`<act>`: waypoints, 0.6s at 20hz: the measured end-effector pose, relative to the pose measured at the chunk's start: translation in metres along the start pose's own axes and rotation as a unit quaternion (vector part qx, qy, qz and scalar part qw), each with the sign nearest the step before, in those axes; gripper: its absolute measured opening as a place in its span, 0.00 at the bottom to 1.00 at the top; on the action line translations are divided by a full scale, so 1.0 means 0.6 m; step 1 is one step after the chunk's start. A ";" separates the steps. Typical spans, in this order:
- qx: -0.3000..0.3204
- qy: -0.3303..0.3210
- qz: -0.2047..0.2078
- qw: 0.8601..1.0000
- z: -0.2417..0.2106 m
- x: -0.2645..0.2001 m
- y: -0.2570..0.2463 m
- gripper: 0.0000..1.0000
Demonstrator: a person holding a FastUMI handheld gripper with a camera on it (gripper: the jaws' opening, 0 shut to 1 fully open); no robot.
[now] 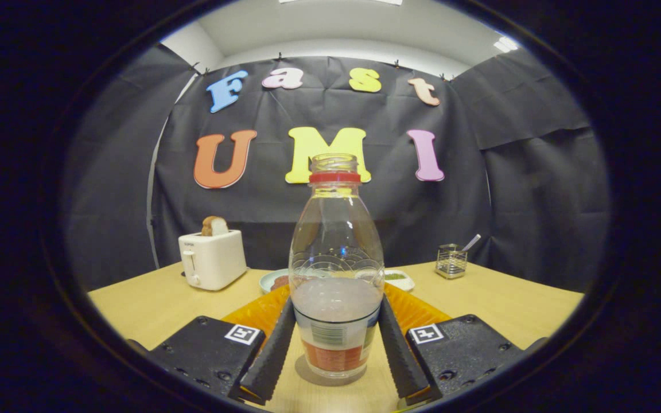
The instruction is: Take the bottle from table, then pour the juice into the cup, finally place the bottle on the coaster
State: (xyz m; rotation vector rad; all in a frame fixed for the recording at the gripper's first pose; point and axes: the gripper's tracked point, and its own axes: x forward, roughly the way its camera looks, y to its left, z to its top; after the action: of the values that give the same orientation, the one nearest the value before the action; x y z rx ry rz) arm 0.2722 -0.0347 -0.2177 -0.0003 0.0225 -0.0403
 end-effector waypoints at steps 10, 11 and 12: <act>-0.049 0.030 0.017 0.998 -0.068 0.024 0.034 0.80; -0.054 0.027 0.018 0.998 -0.064 0.026 0.036 0.80; -0.056 0.026 0.015 0.998 -0.059 0.028 0.035 0.80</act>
State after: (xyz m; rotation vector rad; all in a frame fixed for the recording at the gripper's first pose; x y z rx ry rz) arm 0.2888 -0.0141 -0.2532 -0.1106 0.0766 -0.0092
